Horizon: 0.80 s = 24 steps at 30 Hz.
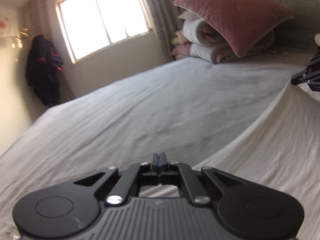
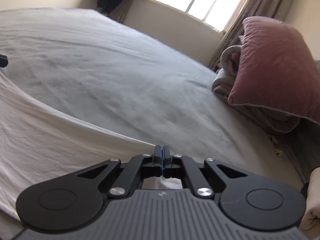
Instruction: Fold clothes
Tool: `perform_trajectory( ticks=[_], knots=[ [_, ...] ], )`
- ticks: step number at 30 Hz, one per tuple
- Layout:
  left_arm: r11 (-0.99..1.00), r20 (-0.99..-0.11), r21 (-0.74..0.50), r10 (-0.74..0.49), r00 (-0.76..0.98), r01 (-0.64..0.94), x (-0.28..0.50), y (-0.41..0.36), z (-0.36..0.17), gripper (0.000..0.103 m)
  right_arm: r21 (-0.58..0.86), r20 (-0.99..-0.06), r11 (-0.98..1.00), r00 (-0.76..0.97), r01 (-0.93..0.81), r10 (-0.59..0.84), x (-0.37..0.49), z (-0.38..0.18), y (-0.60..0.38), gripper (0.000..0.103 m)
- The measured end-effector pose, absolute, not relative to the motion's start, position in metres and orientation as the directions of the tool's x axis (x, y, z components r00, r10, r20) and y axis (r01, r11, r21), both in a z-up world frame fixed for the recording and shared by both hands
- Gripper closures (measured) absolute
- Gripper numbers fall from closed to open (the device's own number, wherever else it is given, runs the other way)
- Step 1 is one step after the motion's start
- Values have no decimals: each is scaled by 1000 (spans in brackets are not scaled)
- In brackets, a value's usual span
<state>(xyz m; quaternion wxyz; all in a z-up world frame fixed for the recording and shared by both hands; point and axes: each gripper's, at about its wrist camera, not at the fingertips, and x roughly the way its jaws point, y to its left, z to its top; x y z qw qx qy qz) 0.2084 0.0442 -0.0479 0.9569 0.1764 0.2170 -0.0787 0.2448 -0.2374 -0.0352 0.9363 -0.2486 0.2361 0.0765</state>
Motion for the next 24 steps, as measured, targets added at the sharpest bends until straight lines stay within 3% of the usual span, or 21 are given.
perform_trajectory(
  ticks=[2,7,9,11,14,24],
  knots=[
    [931,-439,296,-67,896,214,211,45,-46,103,-437,-462,864,887,-249,22,247,-36,-234,101],
    [933,-478,278,-70,876,227,217,44,-49,100,-422,-577,858,817,-293,-5,264,-50,-230,98],
    [927,-484,282,-83,871,245,209,41,-49,100,-398,-580,874,814,-278,-6,265,-45,-235,90],
    [920,-490,280,-109,865,274,204,36,-47,96,-342,-570,909,821,-239,1,265,-35,-248,64],
    [907,-499,277,-147,854,317,195,27,-46,86,-270,-565,949,825,-164,-19,264,-21,-275,62],
    [883,-550,248,-210,808,398,184,4,-61,77,-102,-625,991,770,85,-131,243,-18,-362,62]
  ],
)
